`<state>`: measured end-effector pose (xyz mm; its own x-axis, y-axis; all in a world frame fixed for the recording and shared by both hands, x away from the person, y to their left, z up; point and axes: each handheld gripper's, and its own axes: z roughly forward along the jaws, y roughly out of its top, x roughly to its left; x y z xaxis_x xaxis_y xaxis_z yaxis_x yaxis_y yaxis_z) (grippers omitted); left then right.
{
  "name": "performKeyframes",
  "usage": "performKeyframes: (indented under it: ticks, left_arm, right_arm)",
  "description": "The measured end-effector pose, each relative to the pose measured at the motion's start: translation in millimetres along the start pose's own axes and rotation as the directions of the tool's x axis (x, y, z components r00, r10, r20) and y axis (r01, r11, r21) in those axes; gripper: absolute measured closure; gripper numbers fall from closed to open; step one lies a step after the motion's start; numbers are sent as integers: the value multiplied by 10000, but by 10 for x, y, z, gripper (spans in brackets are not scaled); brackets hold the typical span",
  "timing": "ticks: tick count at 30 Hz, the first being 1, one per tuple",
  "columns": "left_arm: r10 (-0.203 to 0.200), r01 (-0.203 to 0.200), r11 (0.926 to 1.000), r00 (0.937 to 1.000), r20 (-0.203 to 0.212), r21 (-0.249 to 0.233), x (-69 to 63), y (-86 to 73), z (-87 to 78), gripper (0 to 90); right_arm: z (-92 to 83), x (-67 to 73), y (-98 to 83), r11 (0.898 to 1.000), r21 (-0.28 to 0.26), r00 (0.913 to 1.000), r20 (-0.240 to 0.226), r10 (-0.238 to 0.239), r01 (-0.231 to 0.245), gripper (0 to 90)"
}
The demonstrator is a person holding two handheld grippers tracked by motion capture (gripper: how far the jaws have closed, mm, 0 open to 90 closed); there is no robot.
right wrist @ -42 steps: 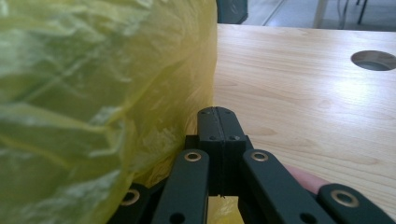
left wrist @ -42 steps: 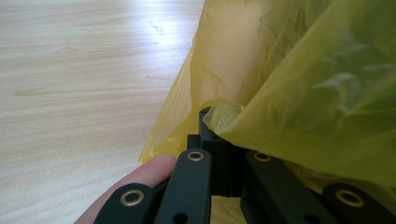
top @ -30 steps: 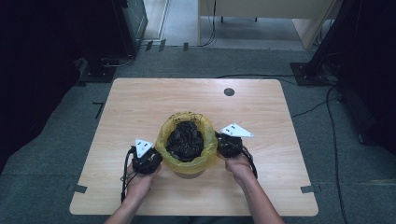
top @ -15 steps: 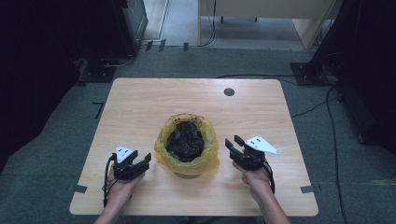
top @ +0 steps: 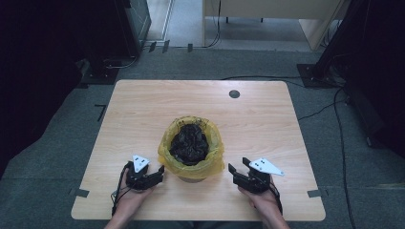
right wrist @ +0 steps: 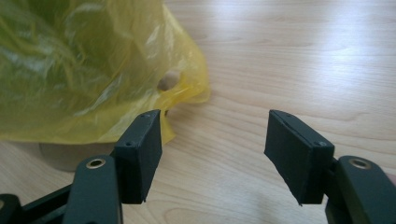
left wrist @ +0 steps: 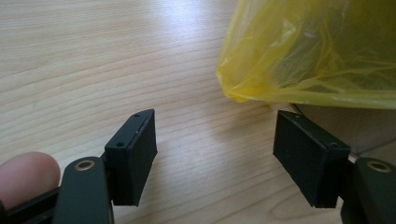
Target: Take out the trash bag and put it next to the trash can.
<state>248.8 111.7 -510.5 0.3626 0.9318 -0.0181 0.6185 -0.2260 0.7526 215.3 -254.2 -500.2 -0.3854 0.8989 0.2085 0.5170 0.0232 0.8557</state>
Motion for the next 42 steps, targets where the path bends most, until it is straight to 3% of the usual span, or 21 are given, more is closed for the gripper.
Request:
performKeyframes:
  ticks: [2, 5, 8, 13, 16, 18, 20, 21, 22, 23, 27, 32, 34, 36, 37, 39, 40, 42]
  left_arm:
    - [197, -197, 9998, 9996, -209, -1, -52, 22, 30, 286]
    - [194, -196, 9998, 9987, -465, -57, -81, 85, 68, 279]
    - [-86, 79, 9998, 9992, -399, -181, -75, 153, 83, 276]
    - [-63, 52, 9979, 9998, -167, -651, -123, 246, 89, 324]
    - [8, -29, 9955, 9998, -219, -948, -177, 273, 76, 445]
    - [-59, 53, 9937, 10000, -52, -1123, -191, 279, 64, 572]
    - [-54, 68, 9918, 9999, 117, -1277, -199, 282, 35, 612]
    - [-81, 116, 9911, 9996, 274, -1329, -195, 285, 16, 722]
    - [-231, 317, 9893, 9978, 620, -1424, -178, 300, -26, 774]
    - [-231, 317, 9893, 9978, 620, -1424, -178, 300, -26, 821]
    - [-687, 894, 9778, 9912, 1131, -1893, -149, 381, -184, 899]
    - [-729, 1030, 9693, 9876, 1393, -2231, -144, 446, -314, 900]
    - [-721, 1067, 9652, 9861, 1494, -2386, -146, 467, -370, 900]
    - [-714, 1084, 9626, 9856, 1535, -2482, -147, 484, -417, 900]
    - [-748, 1133, 9604, 9849, 1562, -2547, -150, 492, -438, 900]
    - [-737, 1162, 9563, 9838, 1633, -2682, -150, 519, -503, 900]
    - [-737, 1162, 9563, 9838, 1633, -2682, -150, 519, -503, 900]
    - [-699, 1144, 9534, 9839, 1644, -2792, -153, 539, -541, 900]
  right_arm:
    - [30, 43, -21, 10000, 1, 9993, -362, -50, 50, 357]
    - [34, 71, -27, 9997, 98, 9984, -519, -233, 238, 341]
    - [30, 96, -53, 9987, 306, 9967, -710, -390, 412, 316]
    - [68, 126, -102, 9955, 712, 9959, -698, -574, 623, 263]
    - [84, 165, -111, 9939, 842, 9954, -701, -654, 712, 238]
    - [85, 217, -100, 9939, 741, 9933, -879, -754, 820, 230]
    - [84, 239, -93, 9938, 679, 9930, -848, -821, 880, 229]
    - [87, 273, -76, 9935, 484, 9918, -804, -991, 1032, 229]
    - [92, 284, -69, 9931, 407, 9912, -783, -1067, 1101, 229]
    - [92, 284, -69, 9931, 407, 9912, -783, -1067, 1101, 229]
    - [159, 313, -72, 9921, 424, 9918, -545, -1157, 1181, 229]
    - [184, 333, -50, 9922, 304, 9923, -300, -1201, 1210, 231]
    - [203, 346, -40, 9913, 271, 9915, -254, -1279, 1286, 258]
    - [256, 365, -33, 9837, 370, 9844, -147, -1753, 1757, 325]
    - [256, 365, -33, 9837, 370, 9844, -147, -1753, 1757, 325]
    - [305, 376, -15, 9772, 357, 9774, 242, -2101, 2091, 423]
    - [305, 376, -15, 9772, 357, 9774, 242, -2101, 2091, 423]
    - [329, 372, -4, 9780, 196, 9771, 441, -2083, 2077, 533]
